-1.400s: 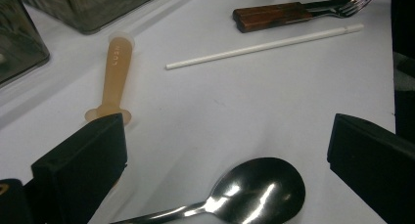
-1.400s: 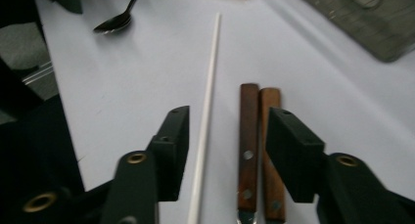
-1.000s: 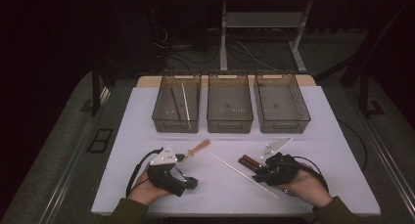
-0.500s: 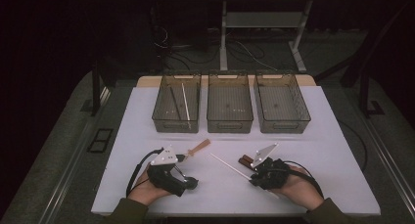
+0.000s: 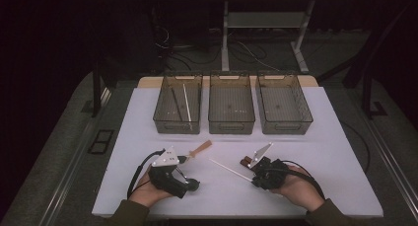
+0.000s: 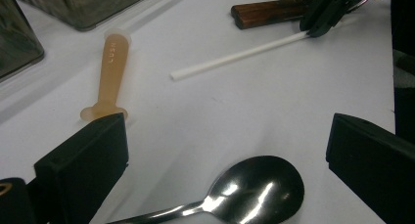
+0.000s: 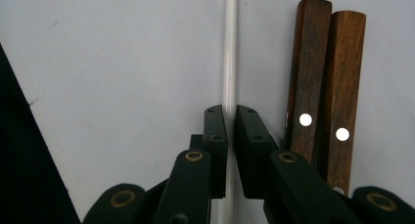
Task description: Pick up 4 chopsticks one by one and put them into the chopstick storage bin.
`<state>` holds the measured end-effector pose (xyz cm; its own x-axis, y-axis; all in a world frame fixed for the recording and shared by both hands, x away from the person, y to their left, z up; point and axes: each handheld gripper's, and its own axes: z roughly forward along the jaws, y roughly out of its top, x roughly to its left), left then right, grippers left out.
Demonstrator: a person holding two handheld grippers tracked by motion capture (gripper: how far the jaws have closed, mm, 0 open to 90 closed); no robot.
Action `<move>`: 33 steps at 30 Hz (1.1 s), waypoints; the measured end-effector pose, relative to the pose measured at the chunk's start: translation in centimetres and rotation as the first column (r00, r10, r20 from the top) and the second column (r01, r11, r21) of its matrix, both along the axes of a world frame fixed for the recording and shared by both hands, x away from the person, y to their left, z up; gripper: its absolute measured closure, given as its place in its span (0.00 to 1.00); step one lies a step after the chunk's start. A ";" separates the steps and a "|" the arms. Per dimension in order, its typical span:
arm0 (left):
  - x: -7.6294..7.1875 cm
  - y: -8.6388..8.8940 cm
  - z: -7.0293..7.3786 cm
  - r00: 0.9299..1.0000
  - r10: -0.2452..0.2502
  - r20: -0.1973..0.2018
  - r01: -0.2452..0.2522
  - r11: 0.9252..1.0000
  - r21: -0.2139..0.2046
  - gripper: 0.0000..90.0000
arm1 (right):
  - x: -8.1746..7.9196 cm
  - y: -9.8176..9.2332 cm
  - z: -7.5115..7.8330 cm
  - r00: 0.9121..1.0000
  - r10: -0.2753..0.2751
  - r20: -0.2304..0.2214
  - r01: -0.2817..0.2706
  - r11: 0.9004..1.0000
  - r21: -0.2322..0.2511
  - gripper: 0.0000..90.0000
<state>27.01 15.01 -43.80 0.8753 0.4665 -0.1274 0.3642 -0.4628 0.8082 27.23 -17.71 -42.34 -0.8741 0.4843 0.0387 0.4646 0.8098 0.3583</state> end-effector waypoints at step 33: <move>0.1 0.0 0.0 1.000 0.000 0.002 0.000 1.000 -0.007 0.01 | 2.6 -1.0 1.9 0.997 -0.031 -0.069 0.044 0.981 0.190 0.94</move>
